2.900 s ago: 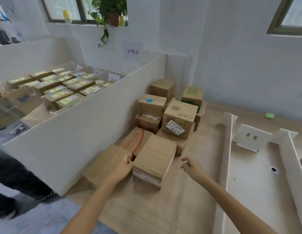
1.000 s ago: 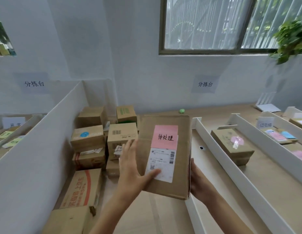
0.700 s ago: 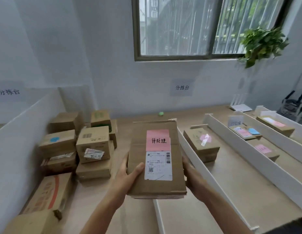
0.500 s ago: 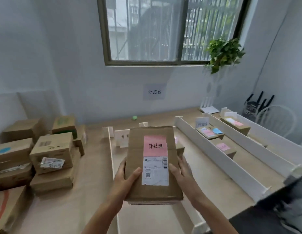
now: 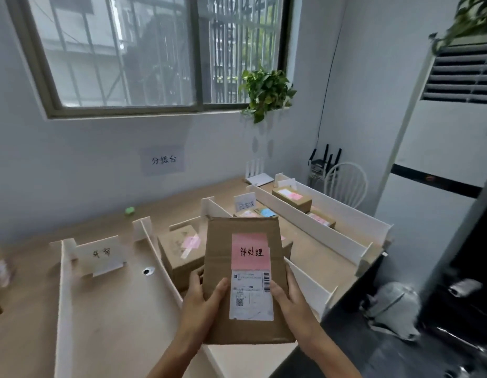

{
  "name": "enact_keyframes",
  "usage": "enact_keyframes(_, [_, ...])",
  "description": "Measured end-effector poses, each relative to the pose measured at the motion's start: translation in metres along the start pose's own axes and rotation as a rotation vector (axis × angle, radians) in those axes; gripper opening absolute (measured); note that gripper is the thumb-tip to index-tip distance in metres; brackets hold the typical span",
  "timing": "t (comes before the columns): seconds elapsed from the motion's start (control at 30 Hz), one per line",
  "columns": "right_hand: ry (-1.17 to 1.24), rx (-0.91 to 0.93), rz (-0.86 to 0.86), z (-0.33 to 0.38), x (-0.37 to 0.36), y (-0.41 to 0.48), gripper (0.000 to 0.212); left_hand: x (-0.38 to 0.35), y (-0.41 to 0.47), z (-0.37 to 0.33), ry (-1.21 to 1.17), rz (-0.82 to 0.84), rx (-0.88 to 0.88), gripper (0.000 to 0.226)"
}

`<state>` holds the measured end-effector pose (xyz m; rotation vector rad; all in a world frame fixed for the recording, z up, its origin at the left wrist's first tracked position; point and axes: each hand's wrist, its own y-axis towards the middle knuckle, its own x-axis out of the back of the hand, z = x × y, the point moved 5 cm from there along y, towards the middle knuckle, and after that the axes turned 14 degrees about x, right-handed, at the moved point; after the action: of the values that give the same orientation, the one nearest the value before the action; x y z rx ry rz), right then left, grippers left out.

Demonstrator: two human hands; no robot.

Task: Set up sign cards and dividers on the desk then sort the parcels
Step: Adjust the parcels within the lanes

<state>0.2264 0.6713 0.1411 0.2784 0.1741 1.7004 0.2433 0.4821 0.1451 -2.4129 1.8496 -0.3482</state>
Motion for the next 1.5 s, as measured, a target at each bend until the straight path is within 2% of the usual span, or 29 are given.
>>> enact_keyframes(0.27, [0.074,-0.076,-0.022,-0.042,0.078,0.077,0.037,-0.082,0.087,-0.019,0.076,-0.007,-0.014,0.044])
enact_keyframes(0.53, [0.04,-0.142,0.06,-0.083,0.122,0.18,0.036,-0.141,0.183,-0.029,0.064,-0.036,0.059,0.043])
enact_keyframes(0.7, [-0.007,-0.141,0.069,-0.111,0.13,0.226,0.04,-0.167,0.218,-0.021,0.075,-0.088,0.117,0.05])
enact_keyframes(0.8, [-0.064,-0.078,0.172,-0.121,0.132,0.255,0.054,-0.174,0.234,-0.028,0.112,-0.115,0.049,0.047])
enact_keyframes(0.9, [-0.102,-0.005,0.315,-0.13,0.133,0.287,0.054,-0.179,0.249,-0.029,0.193,-0.184,0.035,0.071])
enact_keyframes(1.03, [-0.14,0.076,0.472,-0.142,0.126,0.319,0.055,-0.183,0.258,-0.035,0.286,-0.294,-0.048,0.068])
enact_keyframes(1.23, [-0.093,0.026,0.626,-0.172,0.094,0.346,0.055,-0.16,0.287,-0.012,0.218,-0.366,0.087,0.055])
enact_keyframes(1.37, [-0.087,-0.08,0.689,-0.202,0.067,0.371,0.053,-0.139,0.325,0.012,0.162,-0.278,0.227,0.057])
enact_keyframes(1.5, [-0.12,-0.186,0.757,-0.239,0.036,0.411,0.054,-0.12,0.377,0.033,0.207,-0.228,0.333,0.057])
